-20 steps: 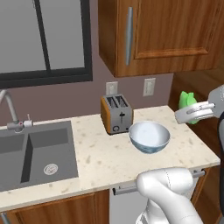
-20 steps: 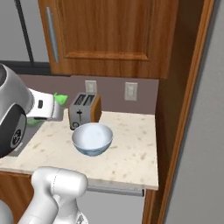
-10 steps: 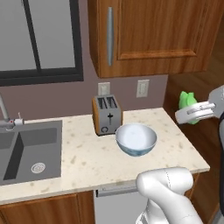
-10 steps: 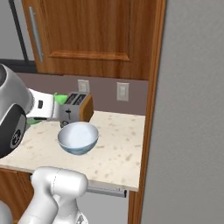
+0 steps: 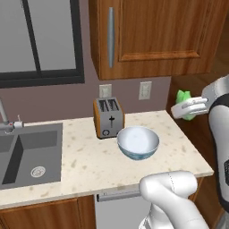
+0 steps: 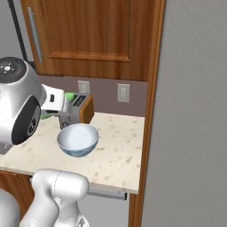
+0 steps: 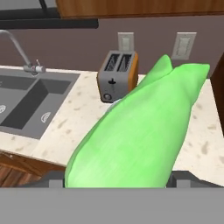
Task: Take the corn, carrot, and lemon from the freezer and place them in the bowl on the counter.
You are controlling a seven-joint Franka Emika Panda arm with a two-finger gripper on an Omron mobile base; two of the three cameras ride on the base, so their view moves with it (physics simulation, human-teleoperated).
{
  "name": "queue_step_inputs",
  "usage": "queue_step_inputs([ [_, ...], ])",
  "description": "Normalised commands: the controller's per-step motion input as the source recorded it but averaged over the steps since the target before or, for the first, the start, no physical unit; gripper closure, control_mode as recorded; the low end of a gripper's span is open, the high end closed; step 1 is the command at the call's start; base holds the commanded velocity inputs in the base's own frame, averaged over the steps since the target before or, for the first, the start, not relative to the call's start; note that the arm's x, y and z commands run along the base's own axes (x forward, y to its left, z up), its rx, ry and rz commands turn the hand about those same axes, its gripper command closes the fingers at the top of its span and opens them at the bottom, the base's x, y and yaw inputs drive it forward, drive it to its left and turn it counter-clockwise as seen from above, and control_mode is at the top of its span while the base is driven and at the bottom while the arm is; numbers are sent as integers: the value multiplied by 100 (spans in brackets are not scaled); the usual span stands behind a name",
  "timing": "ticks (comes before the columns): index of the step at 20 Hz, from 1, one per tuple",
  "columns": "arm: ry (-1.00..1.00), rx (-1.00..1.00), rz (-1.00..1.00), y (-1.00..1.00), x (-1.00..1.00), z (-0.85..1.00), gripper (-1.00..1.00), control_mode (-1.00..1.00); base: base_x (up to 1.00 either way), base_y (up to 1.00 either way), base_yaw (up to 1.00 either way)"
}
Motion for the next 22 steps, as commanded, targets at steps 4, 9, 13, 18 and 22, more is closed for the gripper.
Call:
queue_step_inputs([
  [4,12,0,0,0,59,-22,100,-100,0,0,0],
  [9,23,0,0,0,41,-42,100,-100,0,0,0],
  [13,26,-1,0,5,31,-56,100,-100,0,0,0],
  [18,27,-1,0,5,30,-50,100,-100,0,0,0],
  [22,23,0,0,0,25,-36,100,-100,0,0,0],
])
